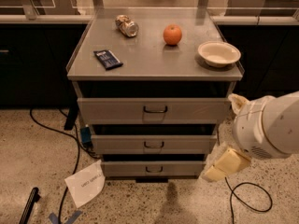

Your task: Open bottom drawer

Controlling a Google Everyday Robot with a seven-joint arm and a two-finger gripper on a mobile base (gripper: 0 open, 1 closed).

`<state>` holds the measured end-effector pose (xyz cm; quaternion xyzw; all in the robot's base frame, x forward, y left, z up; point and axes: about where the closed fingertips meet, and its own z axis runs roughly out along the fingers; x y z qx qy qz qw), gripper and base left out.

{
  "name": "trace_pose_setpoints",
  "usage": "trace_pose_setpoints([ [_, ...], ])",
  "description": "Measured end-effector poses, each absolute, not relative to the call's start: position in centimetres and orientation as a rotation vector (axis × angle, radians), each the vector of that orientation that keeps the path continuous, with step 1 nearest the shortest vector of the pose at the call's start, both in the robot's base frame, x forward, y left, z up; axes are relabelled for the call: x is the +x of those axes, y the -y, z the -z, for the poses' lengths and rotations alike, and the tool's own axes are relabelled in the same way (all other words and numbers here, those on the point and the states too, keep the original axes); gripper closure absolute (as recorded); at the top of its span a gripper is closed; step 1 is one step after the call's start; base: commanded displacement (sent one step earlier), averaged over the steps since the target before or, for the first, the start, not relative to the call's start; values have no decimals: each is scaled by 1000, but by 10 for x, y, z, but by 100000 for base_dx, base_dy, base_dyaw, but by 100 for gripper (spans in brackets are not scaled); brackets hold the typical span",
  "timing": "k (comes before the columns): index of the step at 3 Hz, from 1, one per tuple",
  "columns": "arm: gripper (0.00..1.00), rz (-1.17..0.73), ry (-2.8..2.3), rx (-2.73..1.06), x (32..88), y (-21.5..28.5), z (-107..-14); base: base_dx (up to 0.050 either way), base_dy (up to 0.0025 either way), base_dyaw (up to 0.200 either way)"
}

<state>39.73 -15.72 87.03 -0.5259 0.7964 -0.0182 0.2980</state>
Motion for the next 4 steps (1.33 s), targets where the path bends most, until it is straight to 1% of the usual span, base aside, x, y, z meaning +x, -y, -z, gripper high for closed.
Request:
trace_pose_setpoints([
  [2, 0, -93, -2190, -1477, 408, 148, -775, 0, 0, 0],
  [4, 0, -127, -2240, -1436, 408, 151, -761, 0, 0, 0],
])
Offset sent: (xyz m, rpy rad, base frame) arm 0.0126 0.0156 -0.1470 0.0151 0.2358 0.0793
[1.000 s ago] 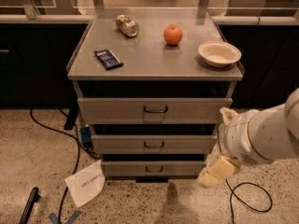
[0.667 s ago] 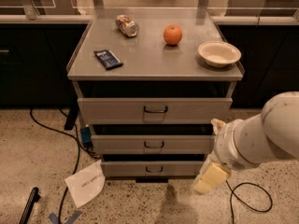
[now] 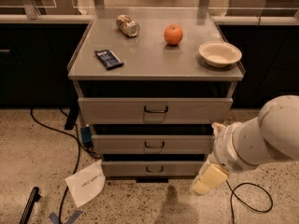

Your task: Open bottom drawer

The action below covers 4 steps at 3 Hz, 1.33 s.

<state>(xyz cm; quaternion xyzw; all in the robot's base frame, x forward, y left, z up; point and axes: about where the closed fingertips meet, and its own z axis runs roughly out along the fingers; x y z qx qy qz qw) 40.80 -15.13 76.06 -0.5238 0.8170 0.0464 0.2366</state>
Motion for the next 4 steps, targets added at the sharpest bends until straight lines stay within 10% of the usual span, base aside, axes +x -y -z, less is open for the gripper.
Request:
trace_pose_setpoints([
  [4, 12, -331, -2387, -1139, 429, 147, -580, 0, 0, 0],
])
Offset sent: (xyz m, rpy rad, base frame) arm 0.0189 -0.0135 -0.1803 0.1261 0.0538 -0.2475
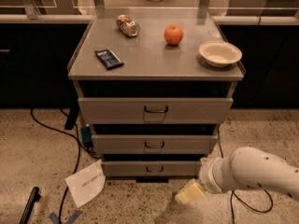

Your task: Open bottom drawer

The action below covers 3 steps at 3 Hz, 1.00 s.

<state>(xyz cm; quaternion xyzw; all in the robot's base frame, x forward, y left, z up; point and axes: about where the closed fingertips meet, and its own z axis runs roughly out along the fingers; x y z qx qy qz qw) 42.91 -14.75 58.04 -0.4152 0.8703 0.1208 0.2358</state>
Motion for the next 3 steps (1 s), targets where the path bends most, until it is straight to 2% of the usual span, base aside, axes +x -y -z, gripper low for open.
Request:
trace_pose_setpoints([
  [1, 31, -344, -2394, -1138, 428, 147, -575, 0, 0, 0],
  [3, 78, -344, -2394, -1138, 428, 147, -575, 0, 0, 0],
])
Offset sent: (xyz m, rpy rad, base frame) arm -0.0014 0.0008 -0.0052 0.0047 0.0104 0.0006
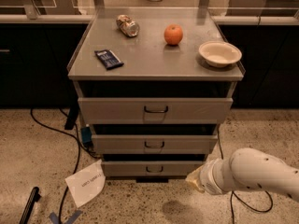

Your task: Open bottom drawer

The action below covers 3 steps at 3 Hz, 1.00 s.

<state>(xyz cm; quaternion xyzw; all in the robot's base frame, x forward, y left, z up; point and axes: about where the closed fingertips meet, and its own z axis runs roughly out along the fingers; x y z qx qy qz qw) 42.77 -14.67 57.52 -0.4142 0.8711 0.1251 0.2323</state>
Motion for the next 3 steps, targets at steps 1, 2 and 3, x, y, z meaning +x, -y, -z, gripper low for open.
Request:
trace_pose_setpoints([
  [1, 99, -349, -2351, -1048, 434, 148, -562, 0, 0, 0],
  [2, 100, -392, -2283, -888, 443, 143, -519, 0, 0, 0],
  [3, 100, -374, -2185, -719, 488, 146, -491, 0, 0, 0],
])
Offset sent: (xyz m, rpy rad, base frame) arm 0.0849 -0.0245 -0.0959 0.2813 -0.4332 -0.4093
